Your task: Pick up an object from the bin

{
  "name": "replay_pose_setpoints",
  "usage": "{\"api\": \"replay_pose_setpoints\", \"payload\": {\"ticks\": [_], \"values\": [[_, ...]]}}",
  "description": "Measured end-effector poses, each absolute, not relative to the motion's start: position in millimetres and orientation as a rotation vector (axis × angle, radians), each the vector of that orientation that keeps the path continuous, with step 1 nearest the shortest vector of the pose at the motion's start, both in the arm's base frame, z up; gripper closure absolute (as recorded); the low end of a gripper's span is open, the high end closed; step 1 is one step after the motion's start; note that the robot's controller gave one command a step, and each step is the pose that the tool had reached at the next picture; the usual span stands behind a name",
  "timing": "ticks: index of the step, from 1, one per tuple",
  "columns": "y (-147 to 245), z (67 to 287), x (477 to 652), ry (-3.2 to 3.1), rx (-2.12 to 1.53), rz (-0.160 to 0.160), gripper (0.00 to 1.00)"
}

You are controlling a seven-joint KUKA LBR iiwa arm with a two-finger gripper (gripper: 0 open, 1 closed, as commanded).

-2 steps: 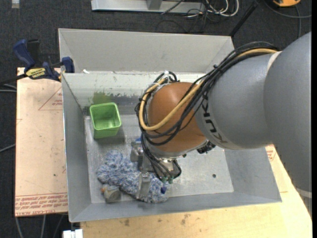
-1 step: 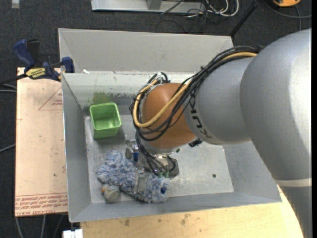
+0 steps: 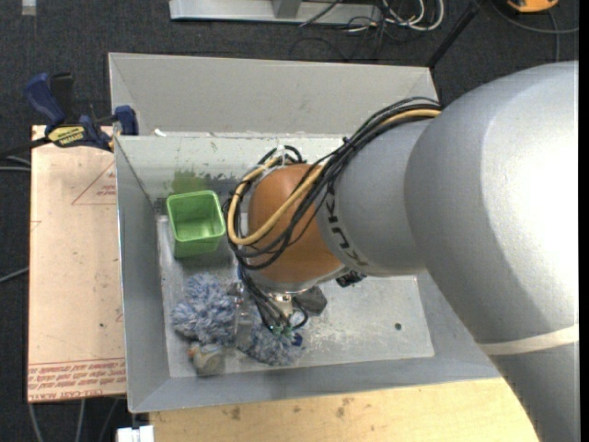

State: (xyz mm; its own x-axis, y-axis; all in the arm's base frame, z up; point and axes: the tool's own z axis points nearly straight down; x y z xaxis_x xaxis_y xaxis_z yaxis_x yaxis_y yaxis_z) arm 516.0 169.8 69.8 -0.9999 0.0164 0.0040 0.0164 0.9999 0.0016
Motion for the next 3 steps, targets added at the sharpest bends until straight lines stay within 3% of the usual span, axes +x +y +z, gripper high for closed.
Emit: {"api": "replay_pose_setpoints", "payload": {"ticks": [1,2,3], "values": [[170,70,516.0,-3.137,-0.026,-0.003,1.00],[153,183,506.7,-3.142,0.033,-0.002,1.00],[153,183,506.7,-3.142,0.033,-0.002,1.00]]}}
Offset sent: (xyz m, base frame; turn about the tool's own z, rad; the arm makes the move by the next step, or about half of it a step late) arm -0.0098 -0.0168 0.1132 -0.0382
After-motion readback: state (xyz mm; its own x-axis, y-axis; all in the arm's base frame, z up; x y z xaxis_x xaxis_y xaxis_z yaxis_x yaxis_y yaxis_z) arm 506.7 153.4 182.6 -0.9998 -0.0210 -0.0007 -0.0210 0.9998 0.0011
